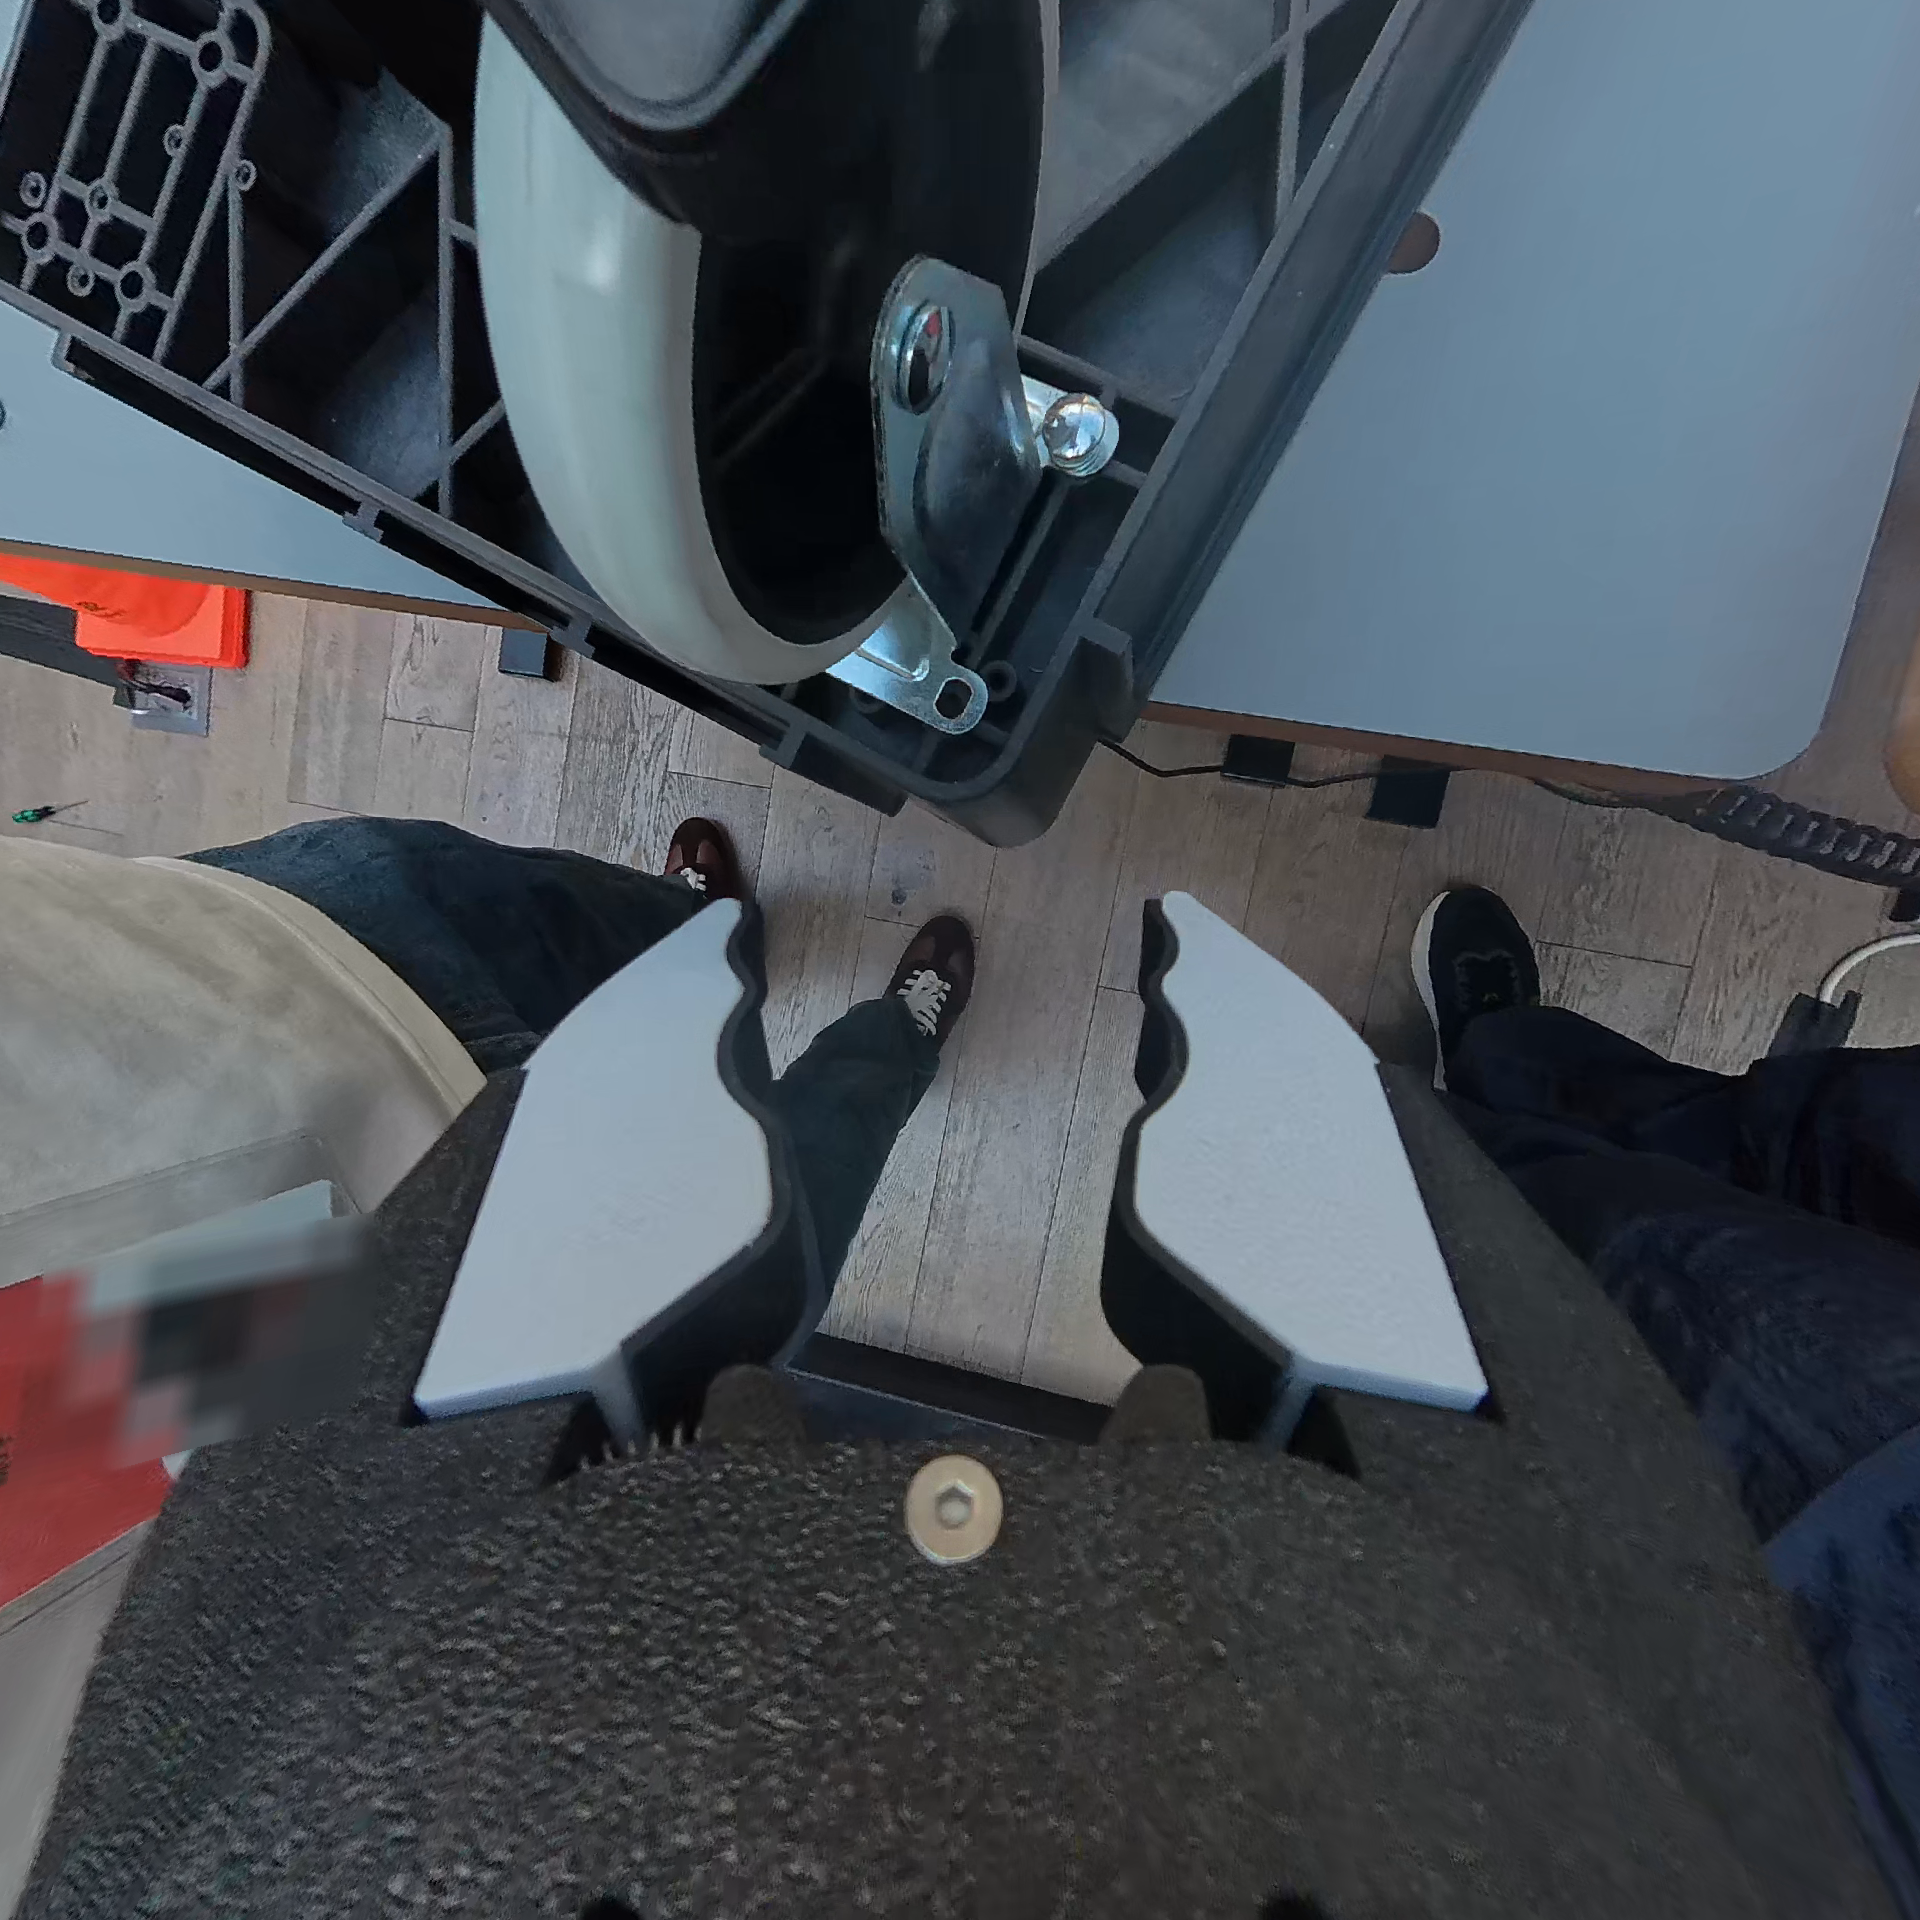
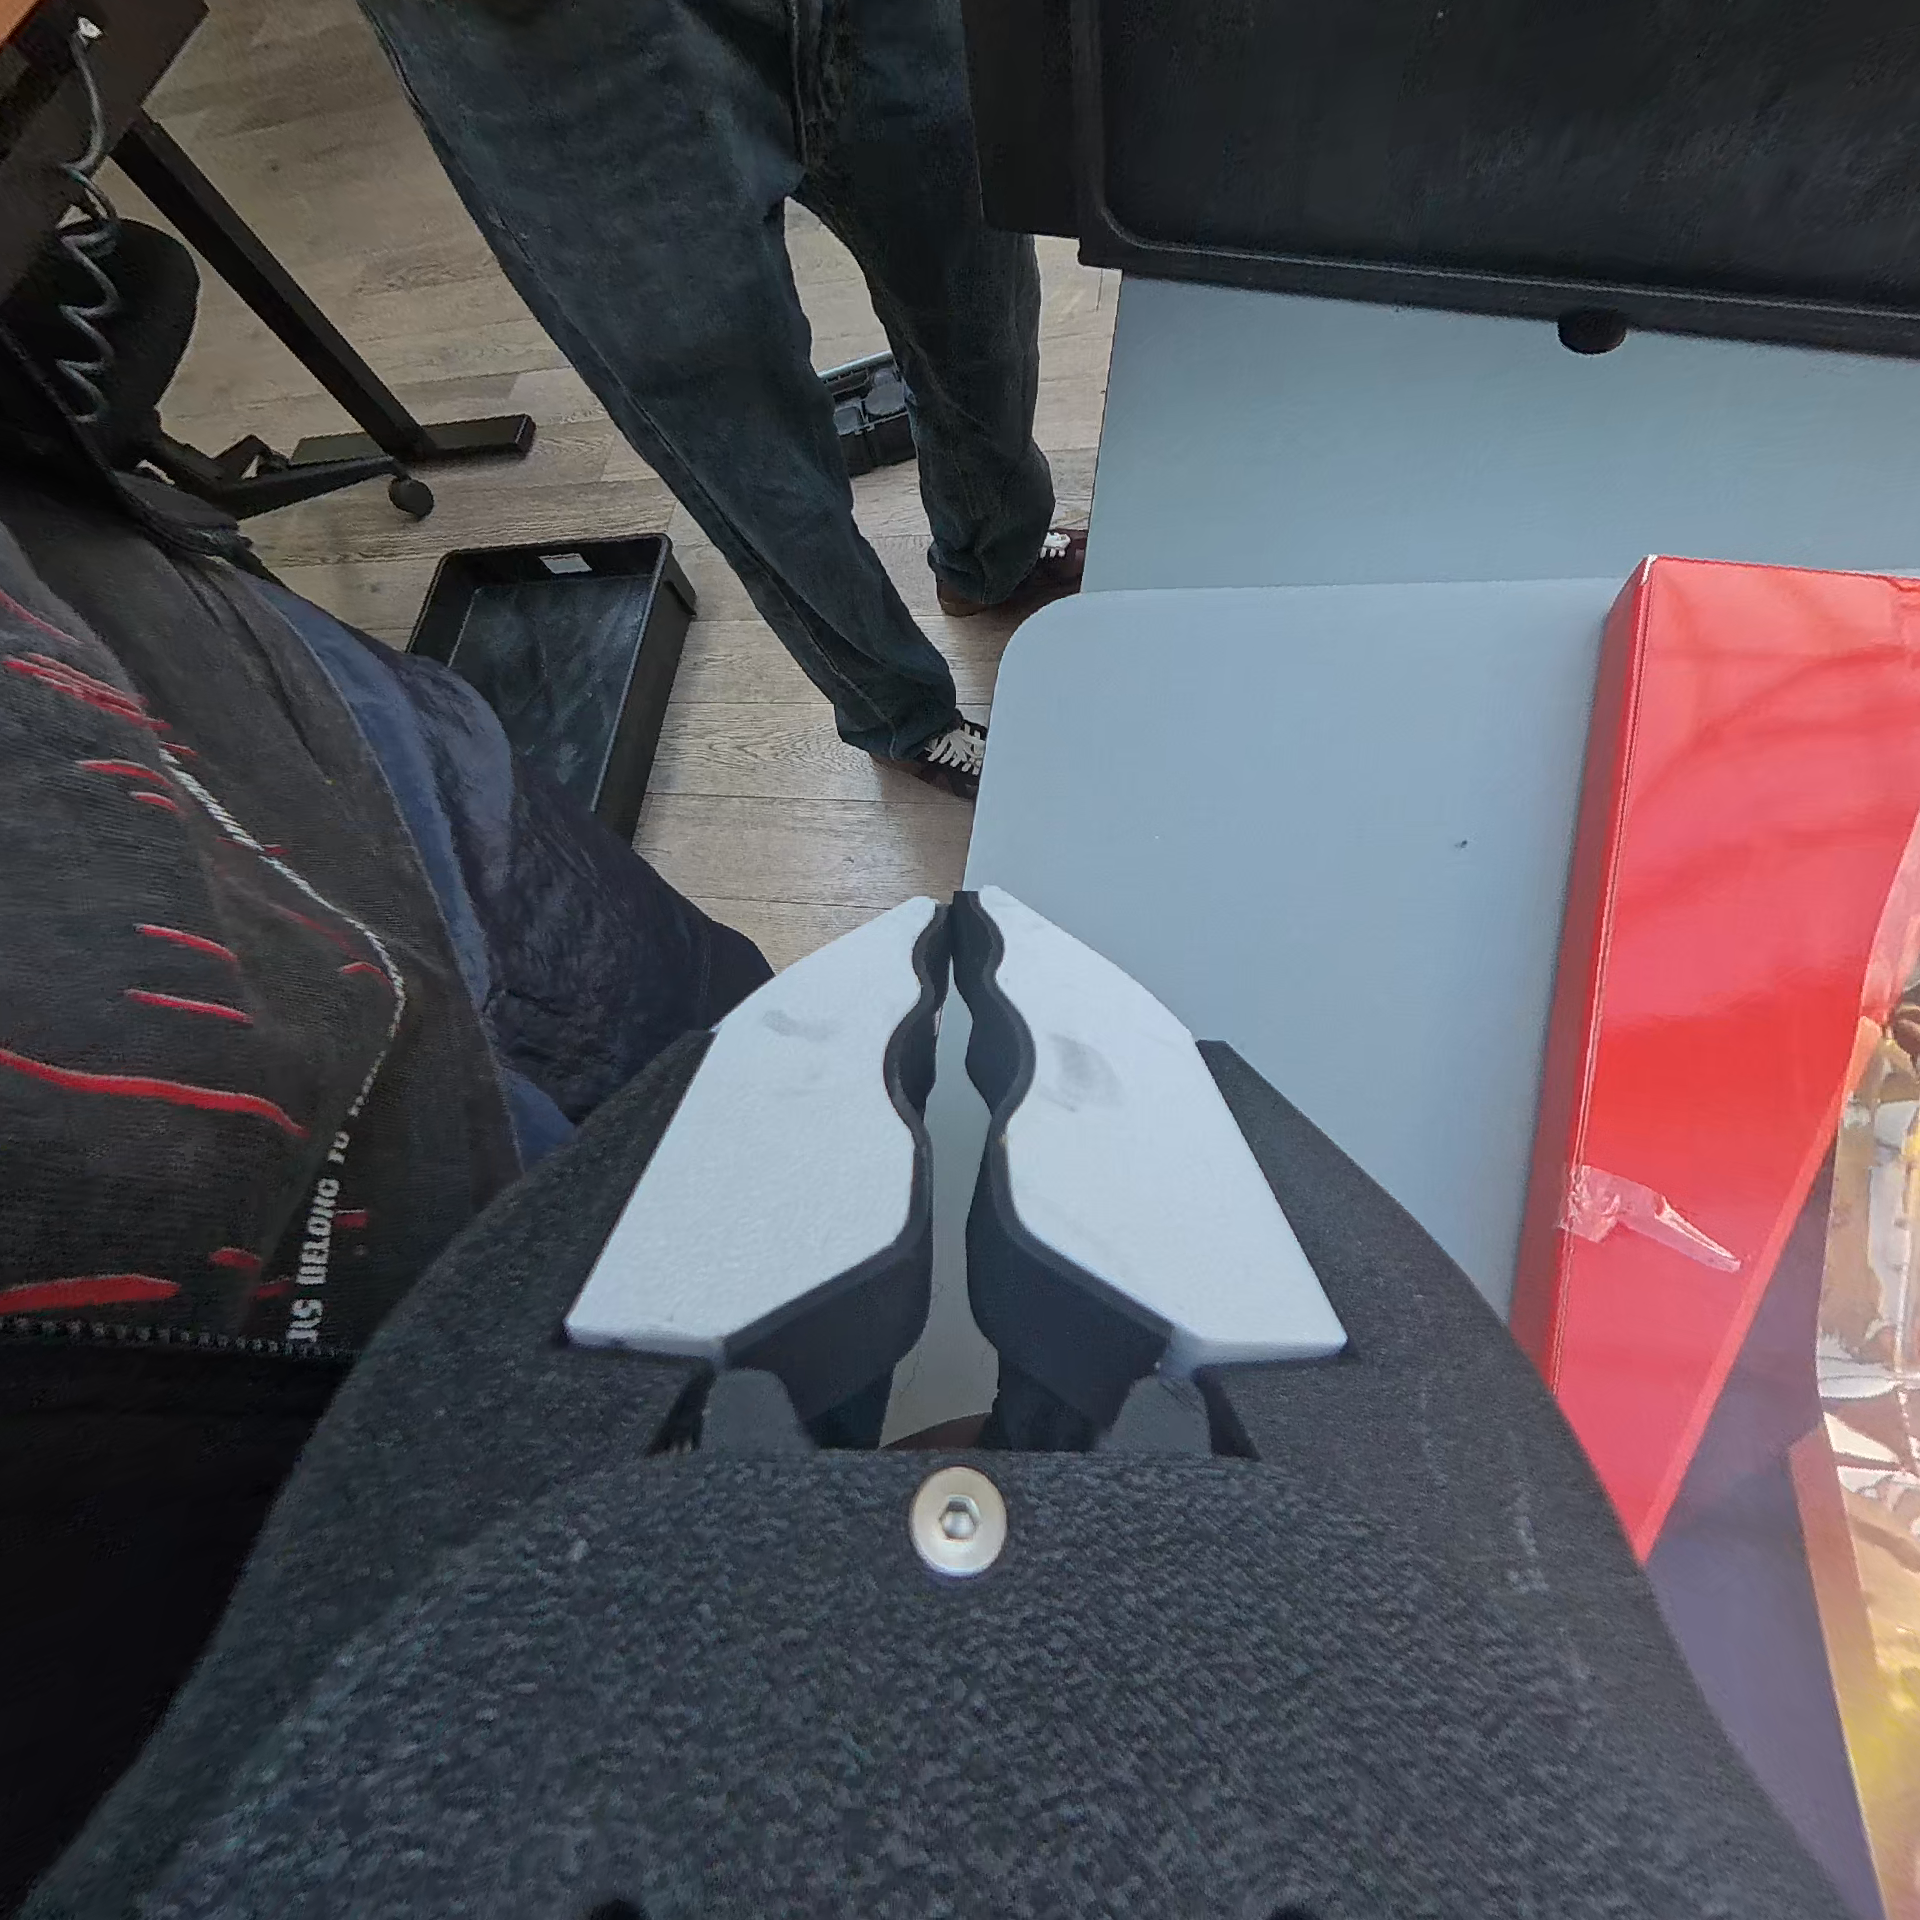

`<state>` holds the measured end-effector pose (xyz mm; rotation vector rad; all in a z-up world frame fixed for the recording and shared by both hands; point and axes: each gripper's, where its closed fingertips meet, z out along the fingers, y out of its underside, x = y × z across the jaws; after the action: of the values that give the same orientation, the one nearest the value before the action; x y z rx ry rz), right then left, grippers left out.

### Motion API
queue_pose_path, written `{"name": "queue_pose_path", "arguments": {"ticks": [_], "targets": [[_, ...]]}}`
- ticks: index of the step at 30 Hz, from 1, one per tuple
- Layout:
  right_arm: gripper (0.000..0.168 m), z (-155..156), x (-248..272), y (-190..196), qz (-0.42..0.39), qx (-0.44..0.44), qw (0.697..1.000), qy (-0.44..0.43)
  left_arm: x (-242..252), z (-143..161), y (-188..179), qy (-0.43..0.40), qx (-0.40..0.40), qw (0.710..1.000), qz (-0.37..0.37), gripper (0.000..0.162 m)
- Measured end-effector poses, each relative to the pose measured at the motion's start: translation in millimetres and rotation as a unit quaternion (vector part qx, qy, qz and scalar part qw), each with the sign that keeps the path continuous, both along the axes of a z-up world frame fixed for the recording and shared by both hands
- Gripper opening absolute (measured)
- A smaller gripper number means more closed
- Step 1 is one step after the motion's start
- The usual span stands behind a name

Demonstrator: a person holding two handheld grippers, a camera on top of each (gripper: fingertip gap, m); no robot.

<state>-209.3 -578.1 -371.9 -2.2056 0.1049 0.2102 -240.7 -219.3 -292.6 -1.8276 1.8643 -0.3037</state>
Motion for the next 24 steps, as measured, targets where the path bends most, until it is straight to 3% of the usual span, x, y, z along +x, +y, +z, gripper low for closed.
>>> {"name": "queue_pose_path", "arguments": {"ticks": [16, 24], "targets": [[0.000, 7.8, -18.1, 2.4, -0.011, -0.010, 0.999, -0.032, -25.0, -14.6, -40.4, -0.027, -0.043, 0.998, -0.033, 0.069], [0.000, 28.6, -38.4, -10.5, -0.043, -0.036, 0.997, -0.062, -68.3, -59.8, -91.8, -0.041, -0.120, 0.991, -0.035, 0.067]]}}
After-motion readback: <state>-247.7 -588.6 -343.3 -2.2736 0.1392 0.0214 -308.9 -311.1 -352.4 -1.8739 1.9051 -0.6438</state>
